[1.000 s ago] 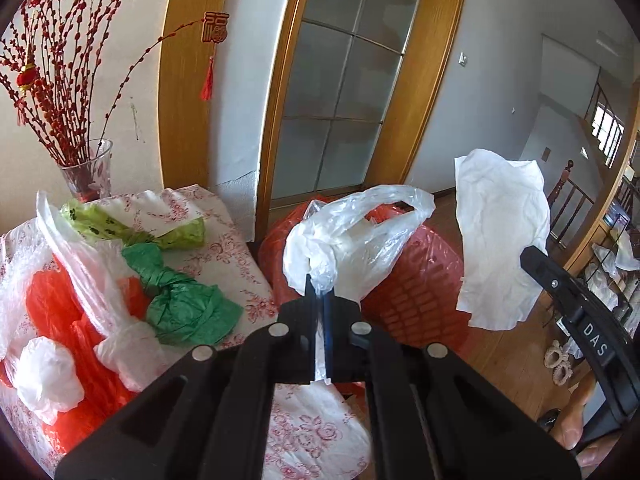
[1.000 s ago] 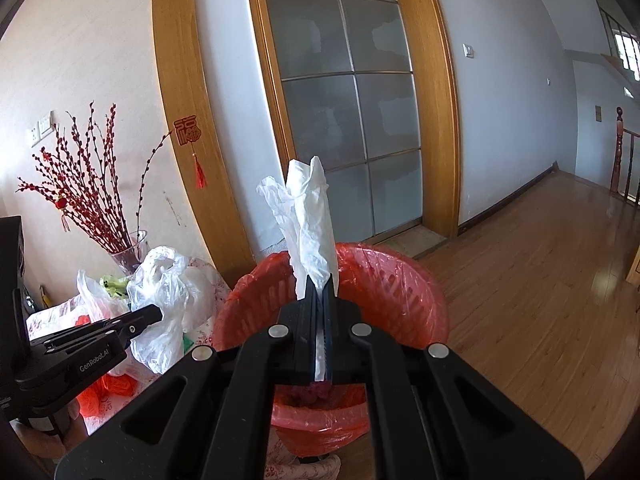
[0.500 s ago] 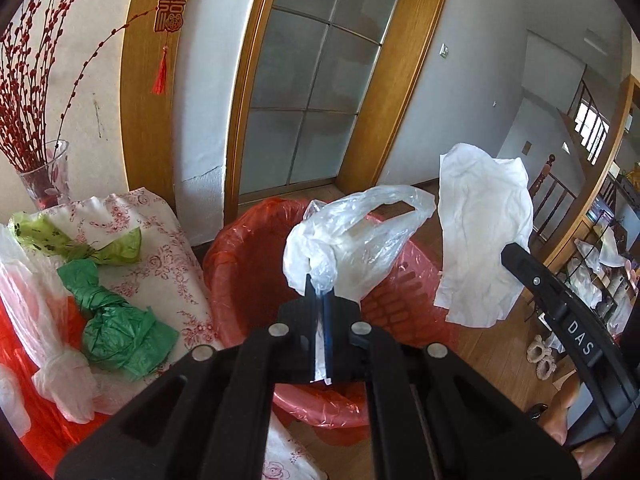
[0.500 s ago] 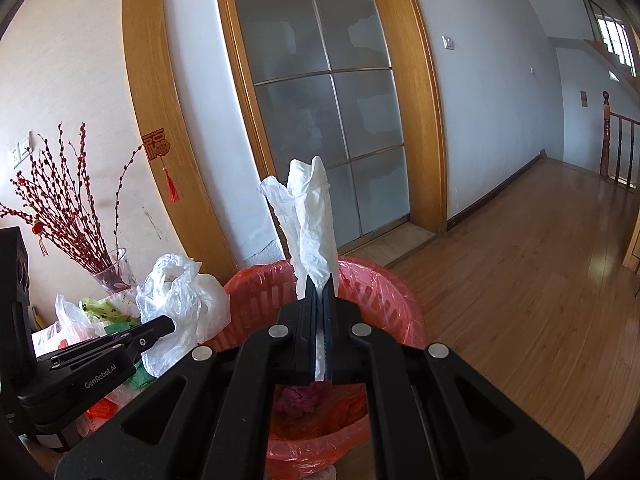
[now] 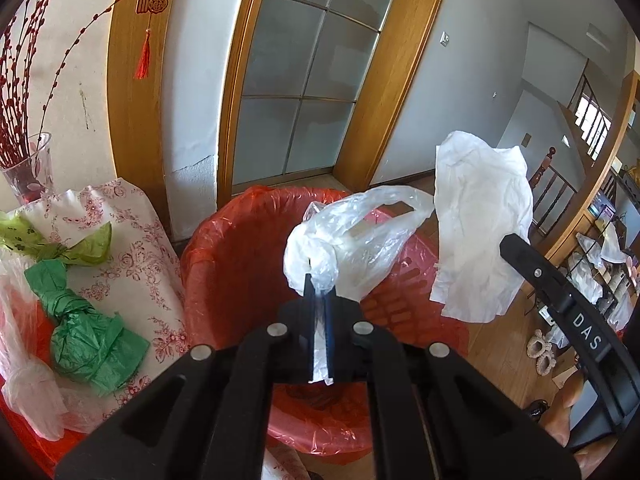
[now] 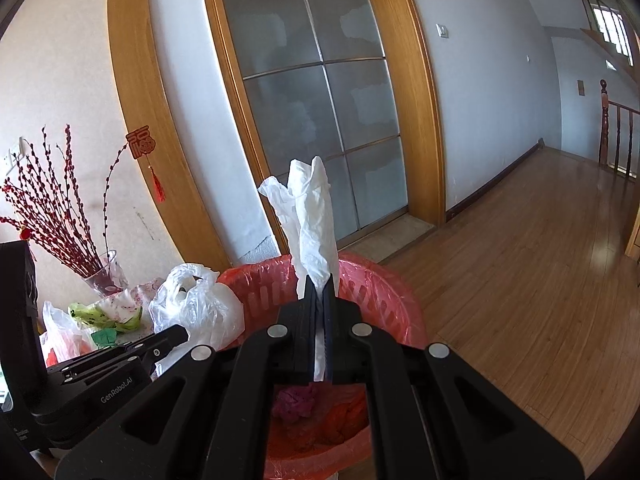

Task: Collect trash
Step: 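Hold the white bag over the basket while the left gripper grasps another white bag, then open the right gripper to drop the white bag into the basket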

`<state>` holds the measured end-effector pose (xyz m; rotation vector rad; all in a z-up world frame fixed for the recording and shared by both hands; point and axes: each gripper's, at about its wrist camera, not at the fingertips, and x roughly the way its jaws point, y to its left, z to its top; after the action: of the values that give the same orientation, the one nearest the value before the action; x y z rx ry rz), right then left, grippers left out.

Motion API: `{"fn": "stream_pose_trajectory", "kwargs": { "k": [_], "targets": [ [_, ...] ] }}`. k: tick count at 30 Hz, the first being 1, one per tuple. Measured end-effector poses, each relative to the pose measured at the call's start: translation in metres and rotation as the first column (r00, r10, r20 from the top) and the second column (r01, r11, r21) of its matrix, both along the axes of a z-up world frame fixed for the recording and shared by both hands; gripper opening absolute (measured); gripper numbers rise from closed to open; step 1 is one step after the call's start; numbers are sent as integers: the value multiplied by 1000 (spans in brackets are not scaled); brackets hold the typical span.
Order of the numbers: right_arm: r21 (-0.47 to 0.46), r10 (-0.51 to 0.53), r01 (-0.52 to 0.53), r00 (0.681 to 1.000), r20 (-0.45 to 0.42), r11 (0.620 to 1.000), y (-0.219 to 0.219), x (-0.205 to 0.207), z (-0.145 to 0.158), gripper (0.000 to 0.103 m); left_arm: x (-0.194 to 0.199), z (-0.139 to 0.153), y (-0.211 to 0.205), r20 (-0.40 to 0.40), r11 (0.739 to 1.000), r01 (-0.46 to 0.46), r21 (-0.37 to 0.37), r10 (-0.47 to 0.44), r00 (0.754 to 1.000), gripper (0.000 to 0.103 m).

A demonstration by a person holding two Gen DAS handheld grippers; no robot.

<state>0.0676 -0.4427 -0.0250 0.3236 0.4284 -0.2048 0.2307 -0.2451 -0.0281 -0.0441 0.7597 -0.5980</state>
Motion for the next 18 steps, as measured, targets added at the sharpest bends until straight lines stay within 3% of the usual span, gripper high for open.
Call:
{"fn": "stream_pose_trajectory", "kwargs": {
  "k": [2, 5, 10, 18],
  "targets": [
    [14, 8, -8, 1000, -5, 1000, -3, 3, -2, 10, 3, -4, 0, -14, 1000, -6, 1, 6, 1000, 12],
    [31, 13, -13, 1000, -14, 999, -4, 7, -7, 26, 2, -8, 1, -23, 1000, -19, 9, 19, 1000, 27],
    [30, 3, -3, 999, -33, 1000, -4, 2, -13, 26, 2, -9, 13, -26, 998, -51, 21, 52, 998, 31],
    [-77, 2, -5, 999, -46, 997, 16, -17, -7, 32, -27, 21, 61, 84, 988, -150, 46, 146, 986, 47]
  ]
}}
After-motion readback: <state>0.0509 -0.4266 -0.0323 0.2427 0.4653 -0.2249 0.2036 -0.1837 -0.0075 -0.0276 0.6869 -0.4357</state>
